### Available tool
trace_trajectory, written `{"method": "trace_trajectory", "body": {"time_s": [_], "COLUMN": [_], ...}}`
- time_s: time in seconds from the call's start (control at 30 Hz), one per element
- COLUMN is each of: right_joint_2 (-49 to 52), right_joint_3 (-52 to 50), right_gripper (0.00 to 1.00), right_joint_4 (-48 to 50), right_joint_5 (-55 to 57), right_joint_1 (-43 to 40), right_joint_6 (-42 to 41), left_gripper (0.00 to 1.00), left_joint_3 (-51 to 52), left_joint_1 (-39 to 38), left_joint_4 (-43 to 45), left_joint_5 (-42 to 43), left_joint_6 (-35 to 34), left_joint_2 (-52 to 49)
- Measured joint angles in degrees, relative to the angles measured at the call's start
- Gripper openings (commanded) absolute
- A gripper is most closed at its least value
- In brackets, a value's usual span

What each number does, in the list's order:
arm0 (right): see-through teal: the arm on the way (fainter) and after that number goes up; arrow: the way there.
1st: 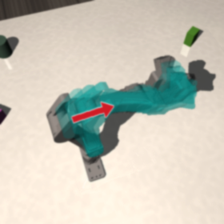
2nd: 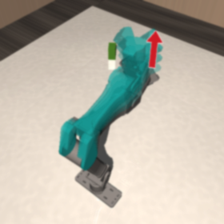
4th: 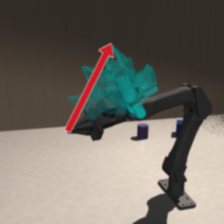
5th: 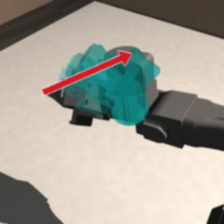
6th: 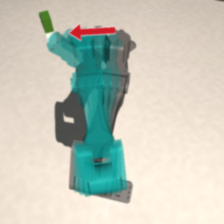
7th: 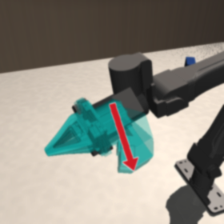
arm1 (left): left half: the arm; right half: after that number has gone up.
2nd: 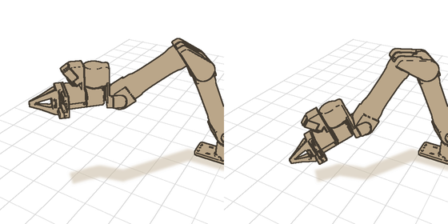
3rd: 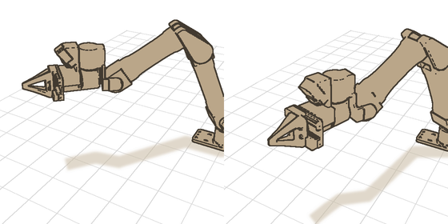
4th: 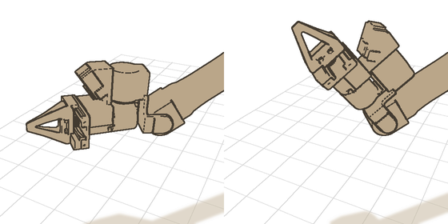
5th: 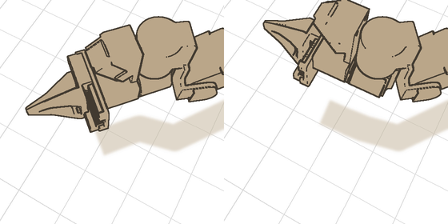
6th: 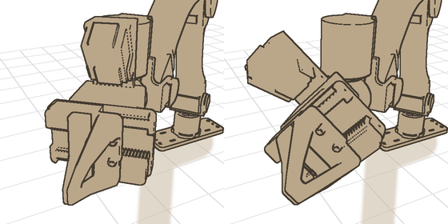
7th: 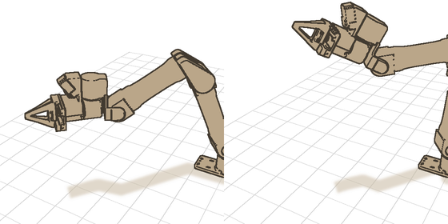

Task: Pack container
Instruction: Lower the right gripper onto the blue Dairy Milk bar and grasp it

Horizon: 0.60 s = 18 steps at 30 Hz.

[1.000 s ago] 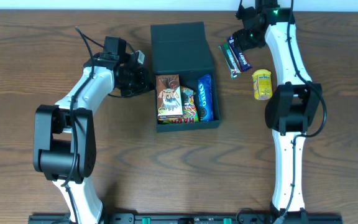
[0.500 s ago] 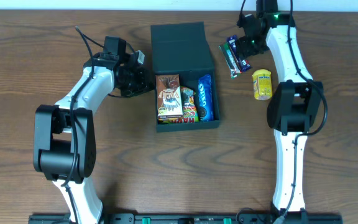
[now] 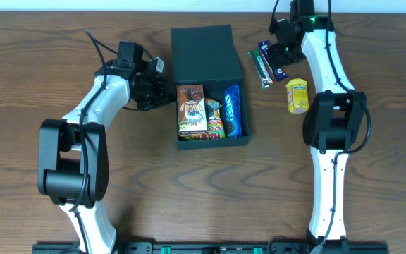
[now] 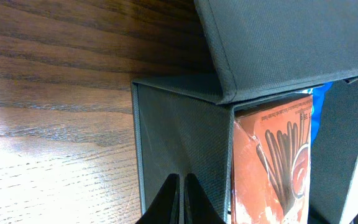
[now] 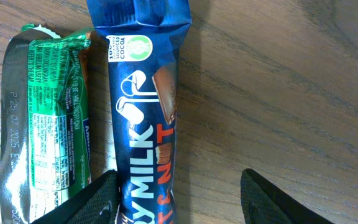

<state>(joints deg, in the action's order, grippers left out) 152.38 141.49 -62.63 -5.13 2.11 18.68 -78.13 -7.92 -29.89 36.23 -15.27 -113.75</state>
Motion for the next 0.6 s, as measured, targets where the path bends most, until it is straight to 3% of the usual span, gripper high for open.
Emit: {"method": "trace_trajectory", "body": {"time_s": [0.43, 0.6], "right_joint_2": [0.0, 0.02], "right_joint_3": [-1.33, -1.4], "right_gripper": [0.56, 0.45], "right_joint_4": [0.35, 0.42], "right_joint_5": [-0.87, -0.96], "right_joint_1": [0.0, 0.0], "right_joint_6": [0.0, 0.02], "left_gripper": [0.06, 0.06], "left_joint_3": [0.0, 0.0], "left_joint_1": [0.0, 0.0], "left_joint_4": [-0.02, -0.02], "left_joint_5": [0.0, 0.0], "left_joint_6": [0.0, 0.0], "left_joint_2": [0.0, 0.0]}}
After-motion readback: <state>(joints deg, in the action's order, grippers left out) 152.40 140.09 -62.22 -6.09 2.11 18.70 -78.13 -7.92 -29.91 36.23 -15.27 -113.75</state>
